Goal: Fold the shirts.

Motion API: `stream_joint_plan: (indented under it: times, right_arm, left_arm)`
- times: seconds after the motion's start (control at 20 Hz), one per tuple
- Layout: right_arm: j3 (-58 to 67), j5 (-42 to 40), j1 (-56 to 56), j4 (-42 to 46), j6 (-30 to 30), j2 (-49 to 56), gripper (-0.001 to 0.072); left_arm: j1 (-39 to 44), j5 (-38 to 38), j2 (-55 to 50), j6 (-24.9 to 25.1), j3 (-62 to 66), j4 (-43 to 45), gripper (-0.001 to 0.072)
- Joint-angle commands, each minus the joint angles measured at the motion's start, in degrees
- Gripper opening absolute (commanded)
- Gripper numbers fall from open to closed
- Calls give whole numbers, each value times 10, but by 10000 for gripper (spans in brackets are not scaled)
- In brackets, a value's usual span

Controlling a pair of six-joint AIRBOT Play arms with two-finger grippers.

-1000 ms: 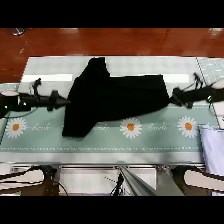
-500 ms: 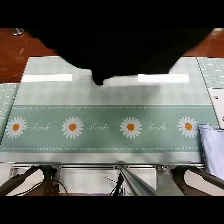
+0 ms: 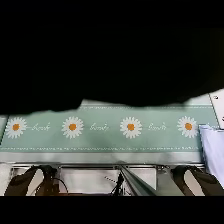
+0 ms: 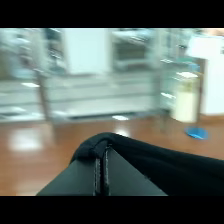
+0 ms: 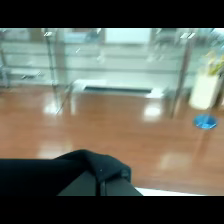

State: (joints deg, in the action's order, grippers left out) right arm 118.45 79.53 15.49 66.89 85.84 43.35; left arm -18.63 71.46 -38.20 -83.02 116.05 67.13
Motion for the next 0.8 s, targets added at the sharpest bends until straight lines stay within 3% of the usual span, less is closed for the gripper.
stream_joint_plan:
  times: [0.0,0.2,0.4,0.55,0.75]
  right_arm:
    - [1,48,0,31,12,-57,17]
    - [-18,123,0,40,23,-65,17]
    - [-139,133,0,37,22,-67,17]
    - [-287,94,0,24,11,-67,17]
    - [-480,-66,0,-6,-8,-37,17]
  left_arm:
    - [37,23,78,-37,-36,80,24]
    - [86,70,114,-57,-147,132,24]
    - [86,68,102,-58,-287,135,24]
    - [87,54,63,-58,-390,99,25]
    - [87,-88,-31,-47,-481,19,25]
